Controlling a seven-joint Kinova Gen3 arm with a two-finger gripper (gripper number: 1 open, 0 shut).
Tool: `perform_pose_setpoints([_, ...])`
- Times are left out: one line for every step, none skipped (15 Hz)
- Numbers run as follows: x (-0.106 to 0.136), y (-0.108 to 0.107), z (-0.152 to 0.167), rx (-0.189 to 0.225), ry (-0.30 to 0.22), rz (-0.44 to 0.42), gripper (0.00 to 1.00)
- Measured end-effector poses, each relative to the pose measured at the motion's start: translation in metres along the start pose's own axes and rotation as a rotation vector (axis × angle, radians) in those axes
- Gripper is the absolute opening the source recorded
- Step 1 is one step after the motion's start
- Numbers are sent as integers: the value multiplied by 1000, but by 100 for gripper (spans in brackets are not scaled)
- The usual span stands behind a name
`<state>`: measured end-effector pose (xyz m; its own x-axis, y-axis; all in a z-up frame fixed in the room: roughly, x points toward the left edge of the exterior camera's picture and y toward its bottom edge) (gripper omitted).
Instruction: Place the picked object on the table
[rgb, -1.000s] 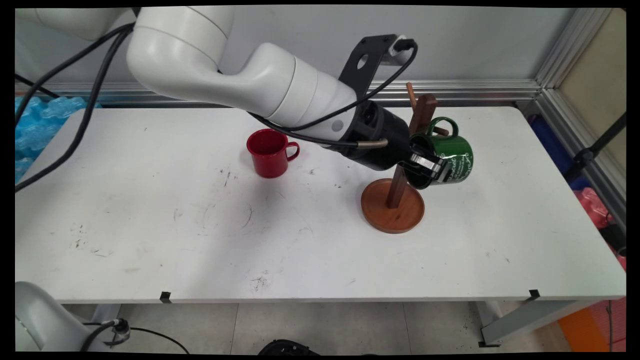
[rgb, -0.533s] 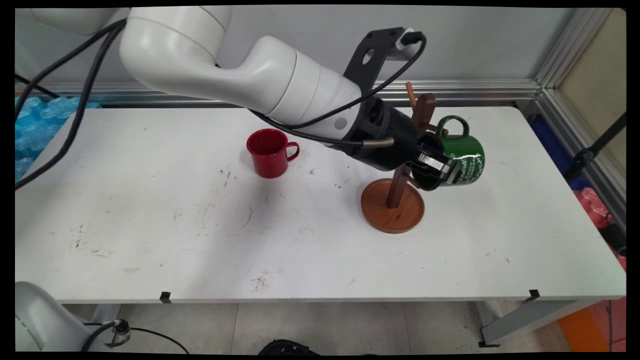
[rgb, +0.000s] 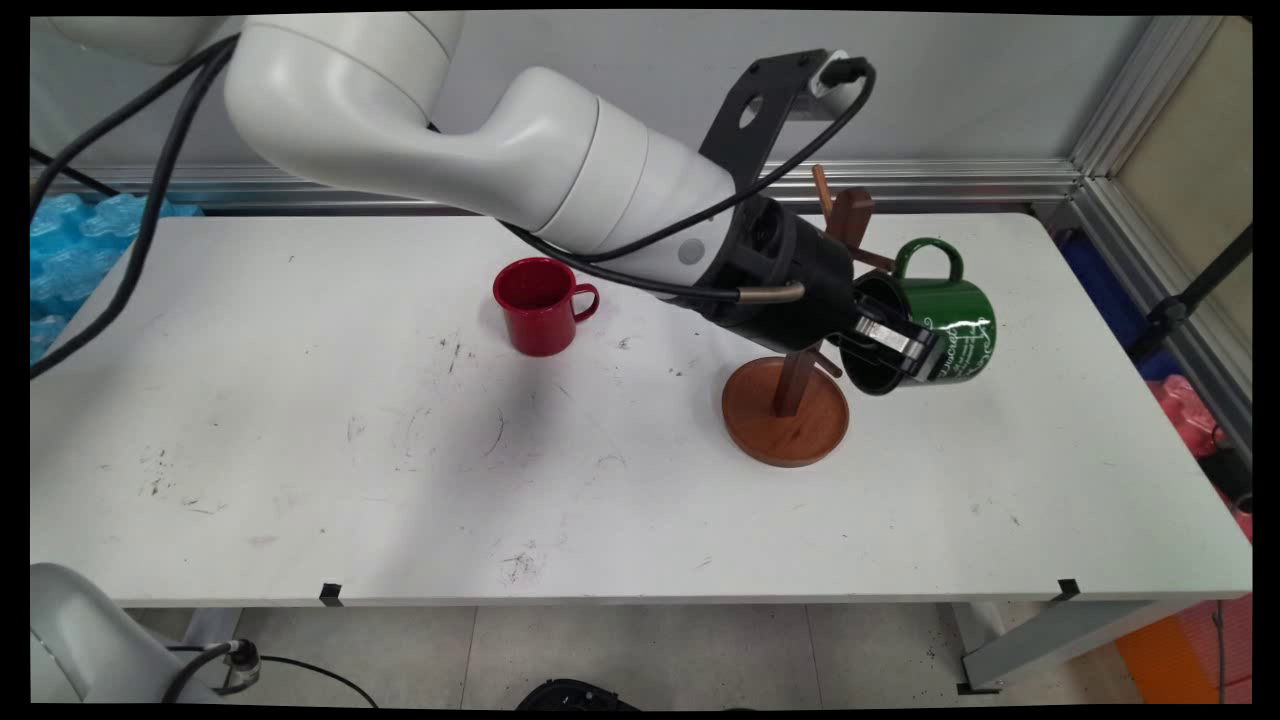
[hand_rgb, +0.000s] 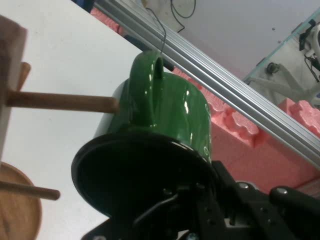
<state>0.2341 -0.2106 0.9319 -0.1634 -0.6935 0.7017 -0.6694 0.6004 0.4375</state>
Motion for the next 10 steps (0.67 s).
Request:
perform_pose_setpoints([0,2,-1,-3,-2,0,0])
perform_pose_setpoints([-1,4,-1,-5,-3,0,0])
perform_pose_setpoints([-1,6,-2,-7,-6,-1,0])
perform_pose_setpoints([-2,8,-4,-6,-11,-2,0])
perform_pose_setpoints([-3,9,-6,-4,-18,-2,0])
perform_pose_setpoints([-4,11,-9,-1,-26,-2,0])
perform_pose_setpoints([-6,12,-13,4,-36,-2,0])
perform_pose_setpoints([-7,13,-17,10,-48,-2,0])
perform_pose_setpoints([-9,14,-21,14,-59,0,0])
perform_pose_setpoints([-10,15,-26,20,-73,3,0])
